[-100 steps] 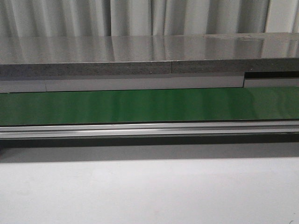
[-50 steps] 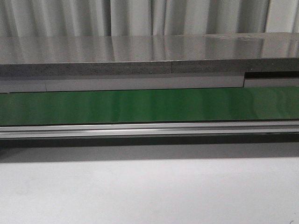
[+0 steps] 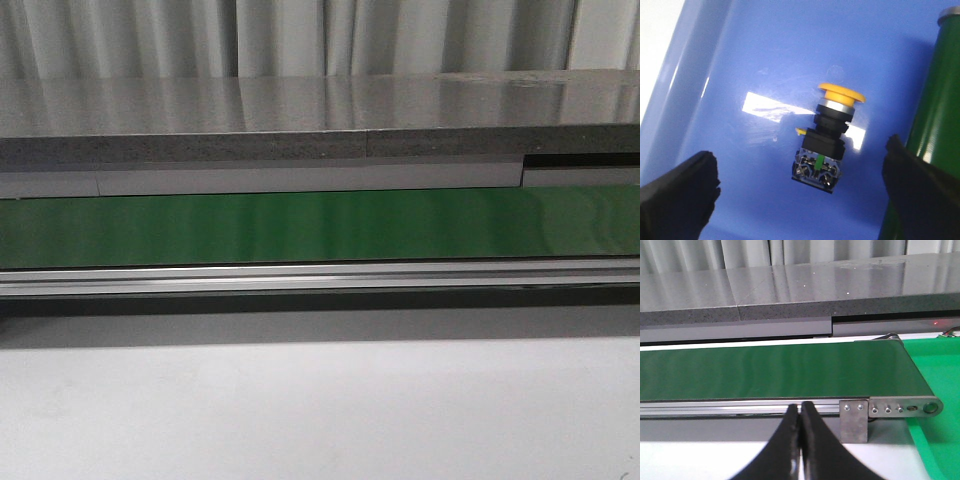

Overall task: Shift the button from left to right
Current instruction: 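Lower the open left gripper over the yellow-capped push-button in the tray, then close the left gripper on the push-button body and lift it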

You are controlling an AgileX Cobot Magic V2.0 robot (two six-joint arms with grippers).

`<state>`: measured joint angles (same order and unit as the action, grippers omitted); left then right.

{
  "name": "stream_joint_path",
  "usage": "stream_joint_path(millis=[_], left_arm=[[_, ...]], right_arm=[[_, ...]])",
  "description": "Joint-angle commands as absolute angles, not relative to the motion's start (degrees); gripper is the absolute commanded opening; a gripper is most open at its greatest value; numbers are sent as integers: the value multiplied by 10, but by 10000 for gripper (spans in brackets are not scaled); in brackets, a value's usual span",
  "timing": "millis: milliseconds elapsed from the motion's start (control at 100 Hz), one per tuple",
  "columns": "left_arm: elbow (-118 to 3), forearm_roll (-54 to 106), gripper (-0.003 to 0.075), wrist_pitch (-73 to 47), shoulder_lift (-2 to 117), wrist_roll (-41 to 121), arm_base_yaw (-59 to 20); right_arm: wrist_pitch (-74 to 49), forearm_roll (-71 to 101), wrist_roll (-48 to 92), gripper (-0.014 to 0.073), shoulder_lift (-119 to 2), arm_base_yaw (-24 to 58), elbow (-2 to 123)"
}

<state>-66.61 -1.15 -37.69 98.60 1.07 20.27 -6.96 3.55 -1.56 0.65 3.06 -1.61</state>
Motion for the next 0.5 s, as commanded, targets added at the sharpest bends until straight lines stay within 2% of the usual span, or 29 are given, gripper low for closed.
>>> stream_joint_path(millis=[0, 490], left_arm=[[-684, -6, 628, -344, 976, 10, 203], [-717, -4, 628, -346, 1038, 10, 203]], right_arm=[[-23, 31, -16, -68, 18, 32, -7], [-23, 31, -16, -68, 18, 32, -7]])
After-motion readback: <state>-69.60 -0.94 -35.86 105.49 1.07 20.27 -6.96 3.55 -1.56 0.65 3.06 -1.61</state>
